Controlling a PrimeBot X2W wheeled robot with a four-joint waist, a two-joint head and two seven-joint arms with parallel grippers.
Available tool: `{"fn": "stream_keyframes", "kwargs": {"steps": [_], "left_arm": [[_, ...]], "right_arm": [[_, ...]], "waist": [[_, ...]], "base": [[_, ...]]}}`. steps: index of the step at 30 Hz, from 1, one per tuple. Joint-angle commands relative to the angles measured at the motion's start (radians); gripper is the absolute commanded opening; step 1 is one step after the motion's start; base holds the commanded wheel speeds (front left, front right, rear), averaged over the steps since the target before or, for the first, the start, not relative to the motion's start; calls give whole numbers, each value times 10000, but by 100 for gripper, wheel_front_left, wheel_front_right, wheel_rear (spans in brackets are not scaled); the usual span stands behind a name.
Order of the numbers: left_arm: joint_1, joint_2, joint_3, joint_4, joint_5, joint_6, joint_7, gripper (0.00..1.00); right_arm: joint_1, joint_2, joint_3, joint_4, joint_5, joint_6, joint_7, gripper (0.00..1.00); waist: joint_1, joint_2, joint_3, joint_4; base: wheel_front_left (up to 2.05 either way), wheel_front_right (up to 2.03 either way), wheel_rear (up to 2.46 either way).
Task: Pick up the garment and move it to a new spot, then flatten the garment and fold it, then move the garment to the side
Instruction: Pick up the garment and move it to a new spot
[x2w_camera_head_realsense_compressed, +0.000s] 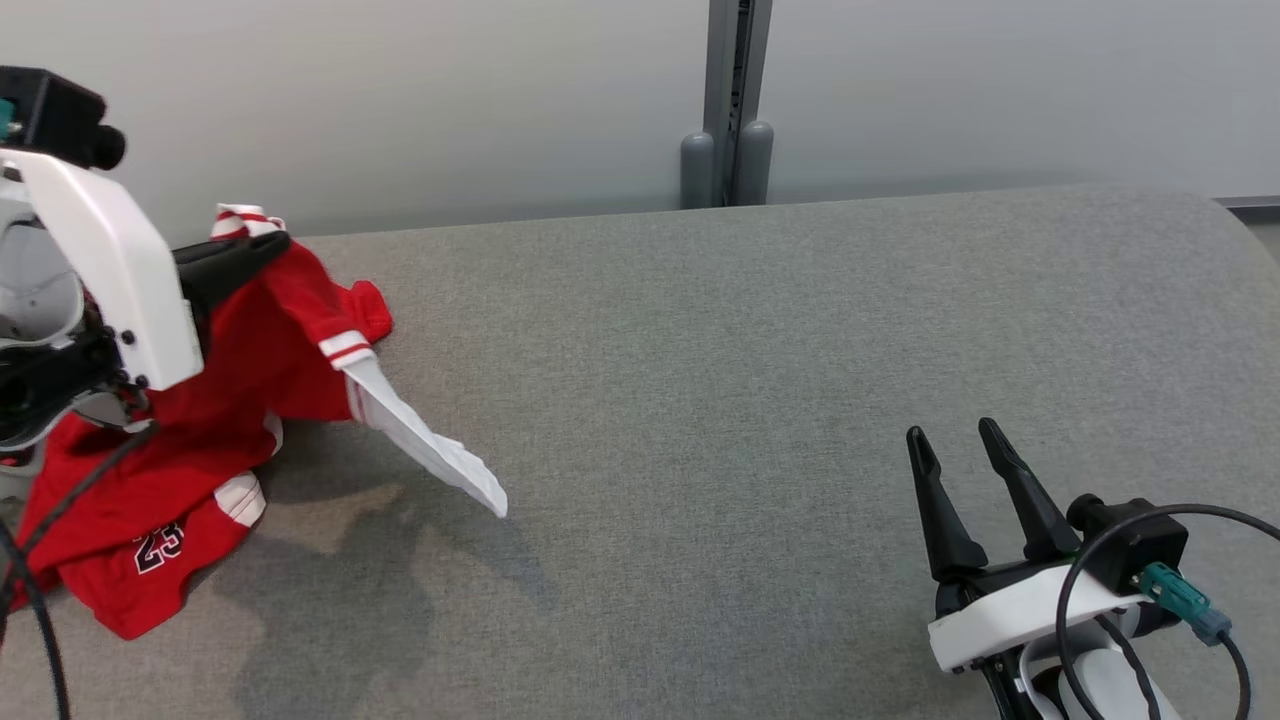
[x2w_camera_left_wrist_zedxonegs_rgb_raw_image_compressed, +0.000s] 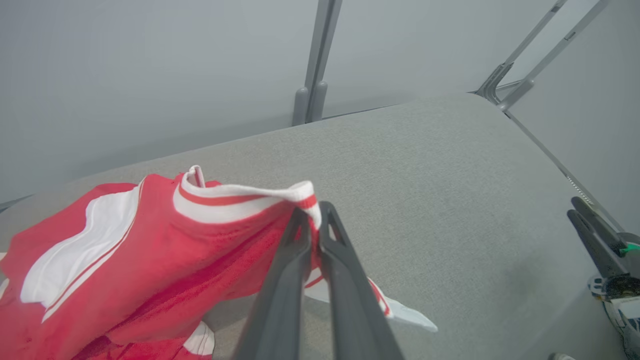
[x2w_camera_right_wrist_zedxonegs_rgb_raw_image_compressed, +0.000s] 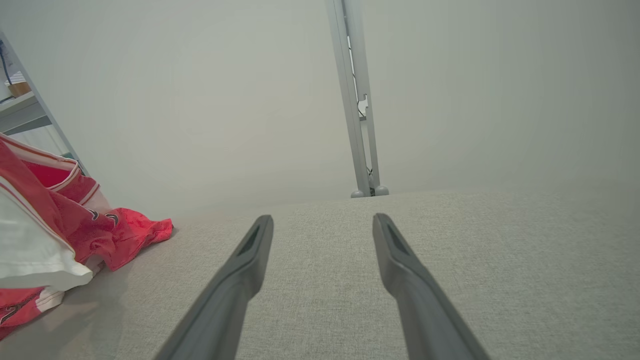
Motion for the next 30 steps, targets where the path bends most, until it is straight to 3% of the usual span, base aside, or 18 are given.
{"fn": "stream_keyframes", "kwargs": {"steps": [1,16,30], "left_arm": [[-107,-88,-118,-214,-76,-17,49,0],[-566,-1613,-1644,-978,401,-16,-107,0],[-1071,-3933,-2327,1024,883,20,-1884,0]], "right_arm": [[86,-66,-13,-47,72,23,-64,100],[51,-66,377,-64,350,23,-64,100],[-426,-63,1507,-224,1048,23,-64,100]], "waist": [[0,0,-104,-126],[0,0,-150,-1941],[0,0,448,-4360]], "base": [[0,0,0],[0,0,0],[0,0,0]]}}
